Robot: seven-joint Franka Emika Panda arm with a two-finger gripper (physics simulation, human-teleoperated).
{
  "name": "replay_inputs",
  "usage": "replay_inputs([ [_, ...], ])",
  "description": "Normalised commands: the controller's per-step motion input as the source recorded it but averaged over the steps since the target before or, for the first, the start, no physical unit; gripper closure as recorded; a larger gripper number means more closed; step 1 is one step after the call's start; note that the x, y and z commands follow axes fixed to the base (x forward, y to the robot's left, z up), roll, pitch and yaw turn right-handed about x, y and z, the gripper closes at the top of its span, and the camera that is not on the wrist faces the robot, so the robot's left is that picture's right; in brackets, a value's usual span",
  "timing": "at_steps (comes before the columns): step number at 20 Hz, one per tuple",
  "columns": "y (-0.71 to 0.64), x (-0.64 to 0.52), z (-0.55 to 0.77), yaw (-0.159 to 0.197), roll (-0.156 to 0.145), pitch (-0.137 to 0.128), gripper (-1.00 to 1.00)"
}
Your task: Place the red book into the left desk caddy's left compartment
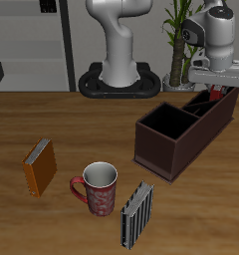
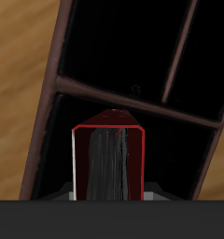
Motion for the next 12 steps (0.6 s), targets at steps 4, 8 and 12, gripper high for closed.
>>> replay_inputs([
  [4, -0.10, -0.03, 0.10, -0.006, -0.019, -0.004, -1.00],
  [8, -0.03, -0.03, 0.04, 0.008, -0.008, -0.012, -1.00],
  [12, -0.08, 0.04, 0.01, 0.012, -0.004, 0.012, -1.00],
])
